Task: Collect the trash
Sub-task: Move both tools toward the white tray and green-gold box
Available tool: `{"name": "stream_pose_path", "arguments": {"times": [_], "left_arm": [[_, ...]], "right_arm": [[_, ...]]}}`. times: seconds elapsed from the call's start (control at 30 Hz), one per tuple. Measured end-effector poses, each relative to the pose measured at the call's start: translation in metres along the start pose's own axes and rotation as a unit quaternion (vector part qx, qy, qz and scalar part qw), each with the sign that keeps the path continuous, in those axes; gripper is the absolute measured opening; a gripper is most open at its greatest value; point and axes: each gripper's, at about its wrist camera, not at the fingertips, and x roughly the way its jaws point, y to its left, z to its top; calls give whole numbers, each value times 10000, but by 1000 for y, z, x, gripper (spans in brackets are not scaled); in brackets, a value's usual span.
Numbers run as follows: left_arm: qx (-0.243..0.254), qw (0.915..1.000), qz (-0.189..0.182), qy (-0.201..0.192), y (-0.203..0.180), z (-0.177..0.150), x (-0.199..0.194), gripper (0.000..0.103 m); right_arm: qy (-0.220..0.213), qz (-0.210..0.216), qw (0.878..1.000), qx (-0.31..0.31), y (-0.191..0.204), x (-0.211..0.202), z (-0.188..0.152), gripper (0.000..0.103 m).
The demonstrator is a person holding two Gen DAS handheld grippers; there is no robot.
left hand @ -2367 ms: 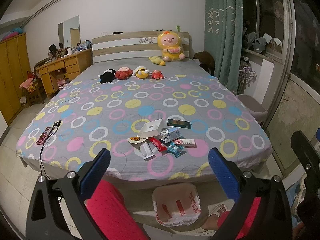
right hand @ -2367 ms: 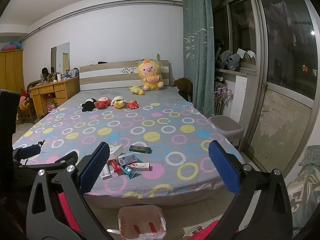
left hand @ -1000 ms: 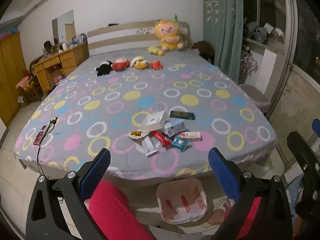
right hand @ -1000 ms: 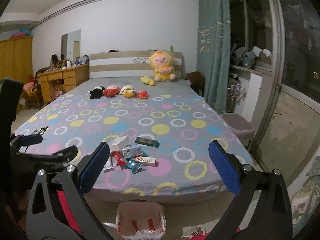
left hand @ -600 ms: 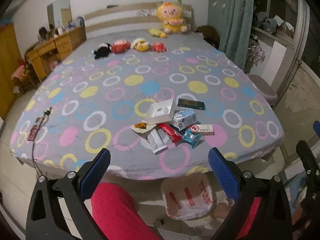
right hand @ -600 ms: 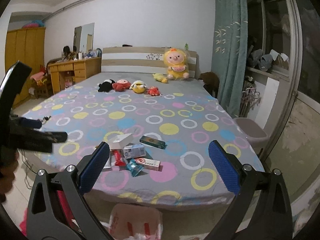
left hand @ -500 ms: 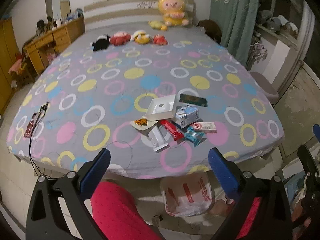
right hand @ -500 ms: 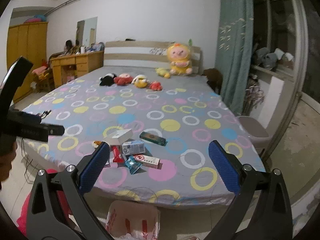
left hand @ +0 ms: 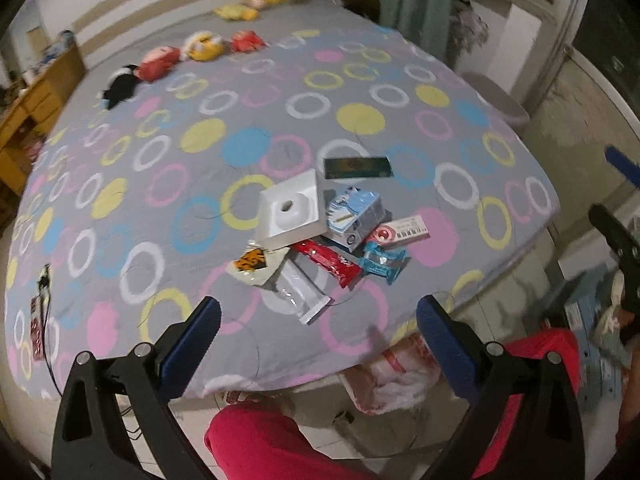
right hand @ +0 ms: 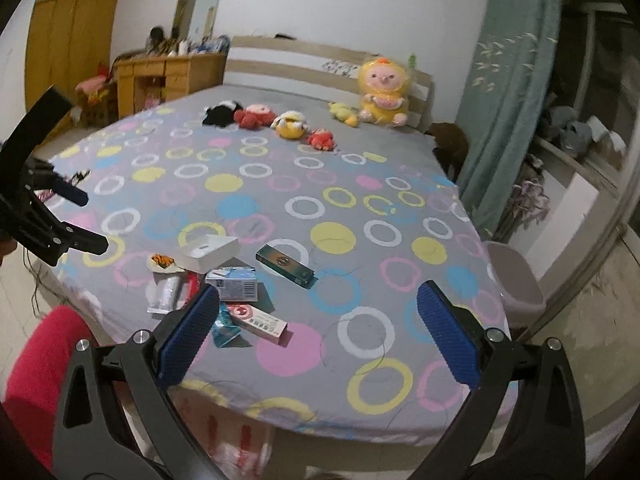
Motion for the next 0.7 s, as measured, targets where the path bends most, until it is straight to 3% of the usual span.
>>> {"name": "stream_pose_path", "arguments": {"times": [0.17, 0.43, 0.6, 0.7], "left_arm": [[-84, 9973, -545, 491, 5, 30, 33, 96], [-57, 9909, -980, 920, -2, 69, 76, 96], [117, 9893, -912, 1131, -7, 84, 100, 96], [97, 9862, -1059, 1272, -6, 91, 111, 96]], "right_arm": [[406, 528, 9977, -114, -18, 49, 18, 97], [750, 917, 9916, -517, -35, 117, 42, 97], [932, 1097, 9871, -701, -42, 152, 54, 97], [1087, 1172, 9832, -877, -40, 173, 58, 97]]}}
